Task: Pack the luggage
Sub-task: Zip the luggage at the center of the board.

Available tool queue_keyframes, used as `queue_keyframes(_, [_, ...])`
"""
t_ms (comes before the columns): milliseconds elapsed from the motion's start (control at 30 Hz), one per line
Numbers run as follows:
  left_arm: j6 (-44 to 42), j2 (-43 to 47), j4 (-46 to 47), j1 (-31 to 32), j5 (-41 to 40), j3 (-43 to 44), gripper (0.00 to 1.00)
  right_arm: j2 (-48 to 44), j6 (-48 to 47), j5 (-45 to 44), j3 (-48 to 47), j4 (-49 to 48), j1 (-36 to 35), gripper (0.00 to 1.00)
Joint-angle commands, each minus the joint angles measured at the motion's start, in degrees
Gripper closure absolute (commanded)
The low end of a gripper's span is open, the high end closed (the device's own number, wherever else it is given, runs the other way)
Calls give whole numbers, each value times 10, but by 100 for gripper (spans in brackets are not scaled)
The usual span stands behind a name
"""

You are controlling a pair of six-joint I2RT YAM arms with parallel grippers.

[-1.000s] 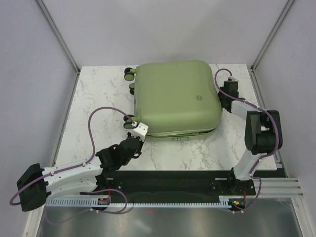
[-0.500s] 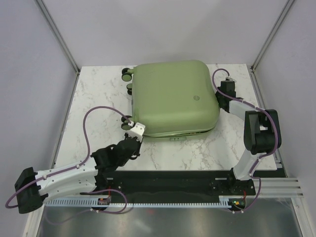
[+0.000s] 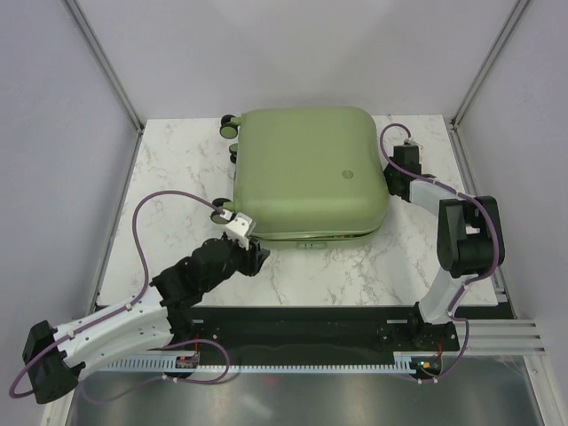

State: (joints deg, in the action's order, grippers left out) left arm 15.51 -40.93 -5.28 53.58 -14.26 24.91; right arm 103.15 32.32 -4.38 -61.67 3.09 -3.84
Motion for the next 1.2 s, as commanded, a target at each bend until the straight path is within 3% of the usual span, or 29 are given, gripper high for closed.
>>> queue_keyframes(0, [-13,23,-24,-7,30,0,47,48,65,-105,6,75,1,100])
queue_keyframes(233, [18,83,-81,-28,-19,-8,42,53,68,-92,1,75,1,100])
queue_keyframes(533, [52,-26,-93,-61,-25,28,43,49,70,-79,1,71,2,100])
queue_keyframes(733, [24,-13,10,-66,-15,-11,42,51,63,-76,-6,70,3,100])
queue_keyframes(1167, [-1,-64,78,-130,51,-15,46,53,54,-70,-18,70,5,100])
